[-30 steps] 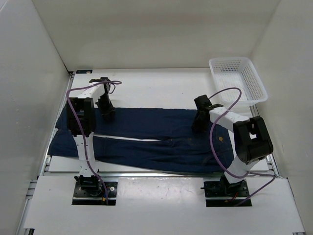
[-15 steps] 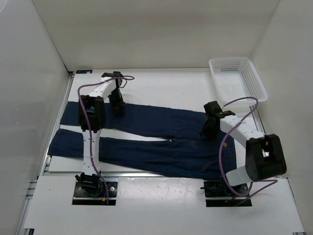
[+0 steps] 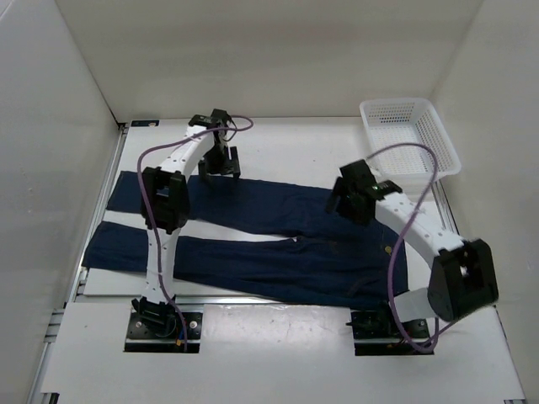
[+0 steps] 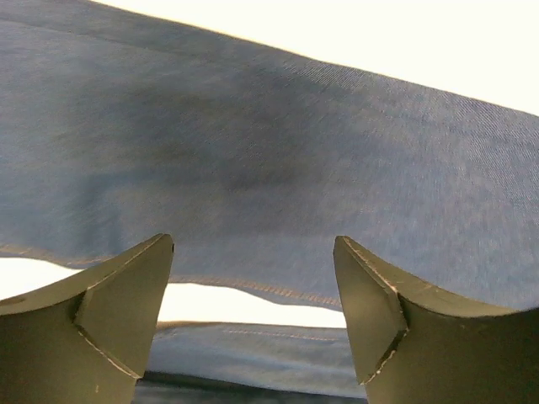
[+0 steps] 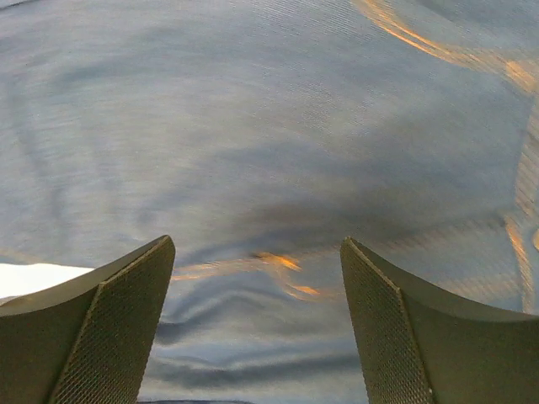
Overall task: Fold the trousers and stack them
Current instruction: Flatten the trousers out
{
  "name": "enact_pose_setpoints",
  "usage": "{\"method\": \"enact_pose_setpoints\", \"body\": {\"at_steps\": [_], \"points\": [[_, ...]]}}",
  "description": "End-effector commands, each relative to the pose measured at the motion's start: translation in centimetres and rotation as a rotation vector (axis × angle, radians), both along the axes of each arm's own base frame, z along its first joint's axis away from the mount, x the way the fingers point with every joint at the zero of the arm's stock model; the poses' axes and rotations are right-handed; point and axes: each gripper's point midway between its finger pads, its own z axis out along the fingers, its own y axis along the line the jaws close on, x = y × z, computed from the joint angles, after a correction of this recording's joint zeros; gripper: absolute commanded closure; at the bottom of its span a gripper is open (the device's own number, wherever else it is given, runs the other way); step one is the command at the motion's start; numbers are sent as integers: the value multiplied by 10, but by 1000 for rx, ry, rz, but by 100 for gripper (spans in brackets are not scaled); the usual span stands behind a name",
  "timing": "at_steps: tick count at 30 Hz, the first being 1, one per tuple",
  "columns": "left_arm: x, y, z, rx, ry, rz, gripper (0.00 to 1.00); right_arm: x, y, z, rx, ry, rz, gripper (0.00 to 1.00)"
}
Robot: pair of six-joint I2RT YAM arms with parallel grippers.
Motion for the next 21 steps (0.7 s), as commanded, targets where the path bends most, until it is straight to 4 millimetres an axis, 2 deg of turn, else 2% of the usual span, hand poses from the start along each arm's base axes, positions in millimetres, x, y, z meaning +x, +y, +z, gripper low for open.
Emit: {"method": "enact_pose_setpoints", "body": {"at_steps": [1,2,3,4,5,6,7,8,11,12,15,16,19,21], "points": [[6,40,56,26,-138,37,12,36,51,11,0,-73,221,16],[6,49,53,27,-139,55,14,38,70,11,1,-79,284,16],[5,61,56,36,-149,79,15,50,85,5,-7,-73,312,16],[-2,83,45,47,-112,125,18,51,96,2,1,-61,347,17],[-2,94,43,47,-120,150,18,53,105,-15,-10,-18,372,17],[-4,104,46,46,-130,175,18,53,114,-19,-1,-4,392,18],[-6,124,39,51,-114,220,18,60,123,-18,23,-10,394,20],[-13,134,34,55,-98,243,18,58,129,-33,41,36,391,20],[-17,160,19,62,-62,303,18,57,130,-47,44,68,363,21],[-17,161,16,51,-51,322,18,52,127,-56,42,96,346,21],[-19,162,-5,38,1,366,17,39,111,-75,19,151,308,21],[-21,162,-17,40,31,381,17,33,96,-86,12,188,266,21],[-20,151,-39,-14,75,384,17,25,76,-89,32,210,206,20],[-17,144,-45,-27,87,384,17,15,59,-91,23,215,177,20]]}}
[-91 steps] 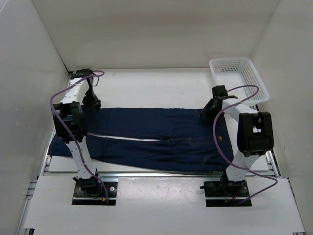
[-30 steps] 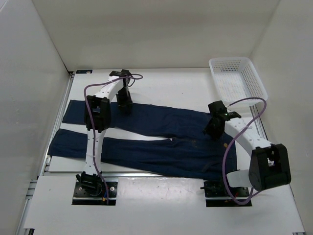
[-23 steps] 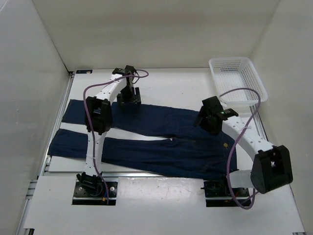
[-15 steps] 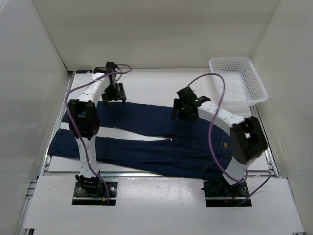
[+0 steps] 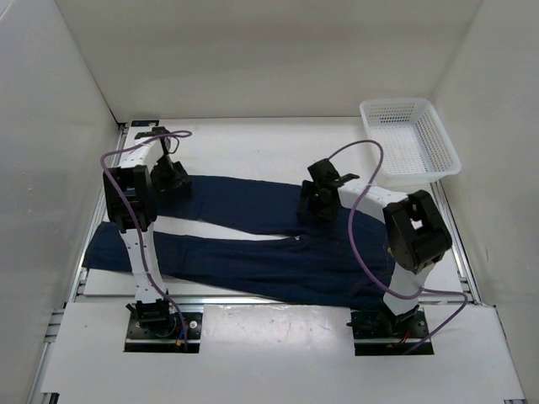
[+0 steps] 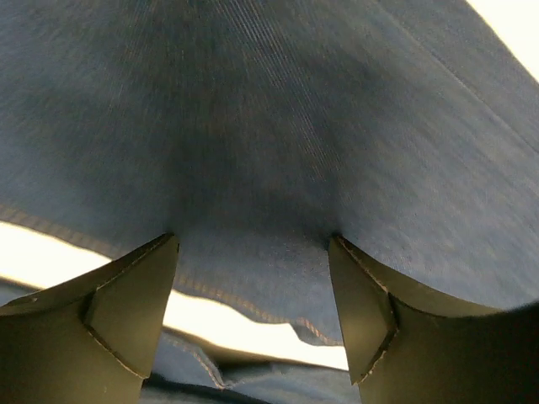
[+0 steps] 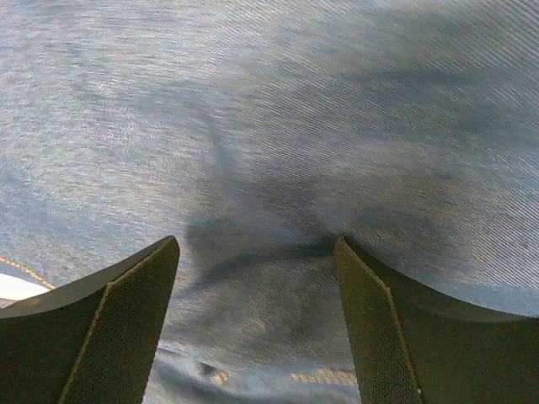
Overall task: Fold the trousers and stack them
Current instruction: Flatten the trousers out
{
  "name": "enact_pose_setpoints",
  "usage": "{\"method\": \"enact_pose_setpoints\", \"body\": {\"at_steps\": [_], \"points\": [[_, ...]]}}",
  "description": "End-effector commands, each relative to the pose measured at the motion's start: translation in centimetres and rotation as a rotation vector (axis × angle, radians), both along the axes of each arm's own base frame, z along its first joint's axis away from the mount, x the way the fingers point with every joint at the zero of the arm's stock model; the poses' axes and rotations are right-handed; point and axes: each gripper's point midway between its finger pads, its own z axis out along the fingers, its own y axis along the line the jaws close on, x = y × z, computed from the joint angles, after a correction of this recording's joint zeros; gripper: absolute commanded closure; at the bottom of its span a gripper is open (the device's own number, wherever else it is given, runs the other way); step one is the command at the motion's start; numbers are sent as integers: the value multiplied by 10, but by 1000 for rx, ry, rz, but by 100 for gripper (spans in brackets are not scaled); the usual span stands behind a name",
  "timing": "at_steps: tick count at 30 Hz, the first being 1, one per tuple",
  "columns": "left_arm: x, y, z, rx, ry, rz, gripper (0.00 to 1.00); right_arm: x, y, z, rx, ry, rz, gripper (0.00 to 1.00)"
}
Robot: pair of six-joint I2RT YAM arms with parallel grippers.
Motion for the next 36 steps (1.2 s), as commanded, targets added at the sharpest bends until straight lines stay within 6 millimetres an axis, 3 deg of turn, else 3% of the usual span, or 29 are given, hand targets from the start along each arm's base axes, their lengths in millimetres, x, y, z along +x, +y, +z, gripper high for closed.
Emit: {"method": "enact_pose_setpoints", "body": {"at_steps": [1,5,7,12,16,19,22,23,24,25,26,27,28,29,30,31,32,33,35,36], "points": [[8,-17,-14,-53,2,7,17,-23,-50,-14,-68,79,-106,20],[24,-29,-19,-74,1,-25,17,-23,-71,-11,-86,62,-150,20],[38,-34,-13,-84,-31,-45,18,-11,-79,-5,-88,37,-171,20],[60,-41,-11,-101,-59,-79,18,16,-73,2,-102,12,-162,20],[81,-46,-3,-132,-112,-104,18,36,-70,-9,-121,29,-174,20],[98,-50,20,-147,-178,-111,18,47,-71,0,-111,17,-197,20],[106,-46,64,-122,-266,-114,18,54,-73,28,-102,-55,-211,20],[101,-41,73,-93,-270,-109,17,51,-74,44,-91,-77,-212,20],[95,-38,108,-70,-331,-108,16,51,-77,54,-95,-99,-220,20],[87,-33,122,-43,-342,-102,16,47,-76,60,-97,-116,-215,20],[69,-26,112,-2,-298,-77,16,41,-81,65,-106,-122,-220,20],[59,-23,117,15,-300,-62,16,38,-84,82,-98,-168,-221,20],[49,-17,142,17,-363,-35,16,30,-84,84,-97,-169,-212,20],[20,-9,115,-4,-274,8,18,17,-86,79,-104,-154,-201,20],[6,-6,110,-16,-256,35,21,10,-88,90,-89,-184,-204,20],[-11,-1,121,-16,-280,68,23,-1,-89,87,-92,-164,-204,28],[-22,3,115,-16,-283,92,23,-17,-95,77,-105,-129,-210,32],[-56,5,85,-24,-188,136,25,-30,-96,80,-102,-123,-209,42],[-83,14,83,24,-185,189,25,-56,-95,70,-91,-82,-203,47],[-105,15,64,32,-127,226,25,-66,-96,67,-93,-67,-205,49]]}}
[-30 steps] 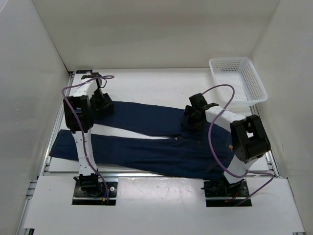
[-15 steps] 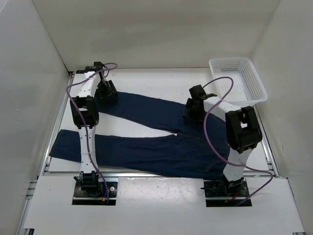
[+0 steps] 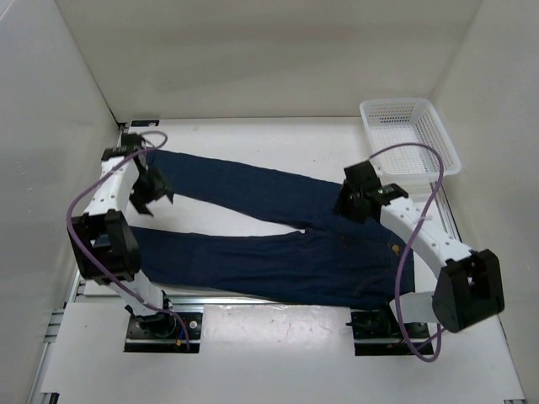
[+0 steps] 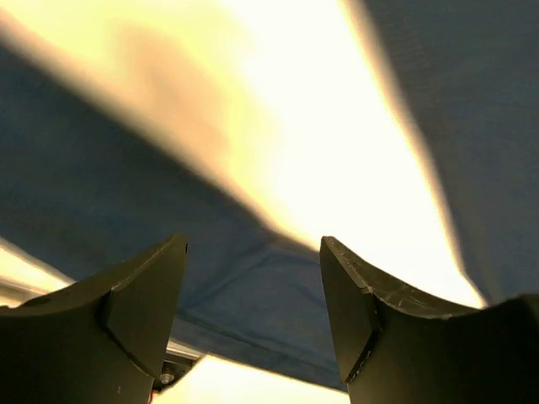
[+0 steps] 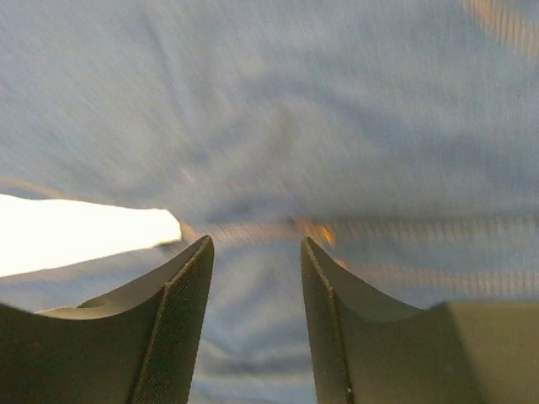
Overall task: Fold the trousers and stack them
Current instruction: Flatten the trousers out
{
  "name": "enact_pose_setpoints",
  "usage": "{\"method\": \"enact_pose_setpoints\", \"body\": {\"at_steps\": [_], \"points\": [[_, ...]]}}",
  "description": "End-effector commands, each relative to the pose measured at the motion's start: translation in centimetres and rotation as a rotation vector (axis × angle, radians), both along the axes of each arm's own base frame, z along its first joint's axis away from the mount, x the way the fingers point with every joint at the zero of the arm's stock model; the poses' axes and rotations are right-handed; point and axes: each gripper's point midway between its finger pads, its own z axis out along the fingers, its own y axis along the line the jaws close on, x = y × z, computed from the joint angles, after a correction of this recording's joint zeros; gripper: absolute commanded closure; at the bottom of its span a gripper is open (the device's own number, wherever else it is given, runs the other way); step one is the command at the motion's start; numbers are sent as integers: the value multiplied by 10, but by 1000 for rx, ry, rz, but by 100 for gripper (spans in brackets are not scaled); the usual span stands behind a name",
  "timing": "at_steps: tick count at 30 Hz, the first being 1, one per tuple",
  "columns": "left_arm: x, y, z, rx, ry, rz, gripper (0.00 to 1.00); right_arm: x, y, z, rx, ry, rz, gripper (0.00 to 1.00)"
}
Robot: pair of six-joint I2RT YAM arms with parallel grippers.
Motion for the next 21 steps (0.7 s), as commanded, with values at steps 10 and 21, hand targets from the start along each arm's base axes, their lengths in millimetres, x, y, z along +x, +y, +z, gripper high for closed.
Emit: {"method": "enact_pose_setpoints", "body": {"at_steps": [10,21], "points": [[-63,14,-96,47,251,165,26,-122,-26,-79,21,330,-180,49],[-22,9,-115,38,253,126,28,-110,-30,-106,-25,354,-283,43]]}}
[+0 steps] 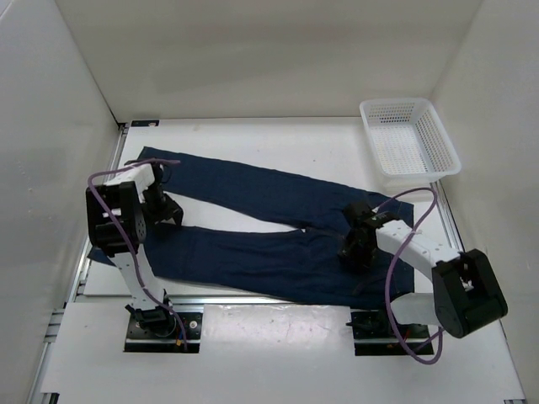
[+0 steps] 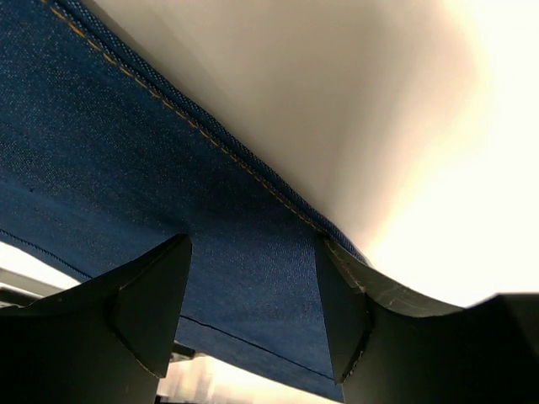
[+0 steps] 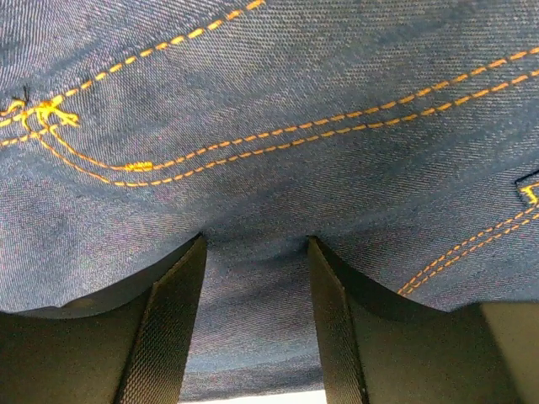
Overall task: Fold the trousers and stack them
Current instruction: Flatten the trousers out
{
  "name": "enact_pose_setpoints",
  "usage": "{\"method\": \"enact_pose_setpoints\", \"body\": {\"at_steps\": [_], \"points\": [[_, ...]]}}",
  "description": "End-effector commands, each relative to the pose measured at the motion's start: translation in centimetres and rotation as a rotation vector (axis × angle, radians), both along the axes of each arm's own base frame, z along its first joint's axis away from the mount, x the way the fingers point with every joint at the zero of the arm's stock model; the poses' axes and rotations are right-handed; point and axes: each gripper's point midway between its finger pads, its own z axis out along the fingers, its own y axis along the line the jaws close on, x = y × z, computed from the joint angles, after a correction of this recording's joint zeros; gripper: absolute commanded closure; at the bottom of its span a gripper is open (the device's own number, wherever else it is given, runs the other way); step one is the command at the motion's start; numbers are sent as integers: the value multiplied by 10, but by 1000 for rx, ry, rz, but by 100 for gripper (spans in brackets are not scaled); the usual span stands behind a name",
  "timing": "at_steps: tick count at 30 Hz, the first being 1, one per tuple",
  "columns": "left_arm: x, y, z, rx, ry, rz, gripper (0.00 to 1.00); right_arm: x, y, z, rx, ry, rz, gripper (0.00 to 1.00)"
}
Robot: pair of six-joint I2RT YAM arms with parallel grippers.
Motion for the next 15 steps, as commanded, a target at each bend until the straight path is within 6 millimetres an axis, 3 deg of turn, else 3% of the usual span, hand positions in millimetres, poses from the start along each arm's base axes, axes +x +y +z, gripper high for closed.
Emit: {"method": "enact_pose_setpoints", "body": {"at_steps": [1,7,12,15], "points": [[37,2,-10,25,-83,-7,28,23,3,-5,-20,-29,-64,43],[73,2,-1,6,-128,-26,29,57,3,9,-74,-73,-85,42],[105,3,13,10,-168,-55,29,66,-10,-6,-125,-16,-133,42],[114,3,22,12,-187,-55,29,76,-19,0,-127,-31,-175,43]]}}
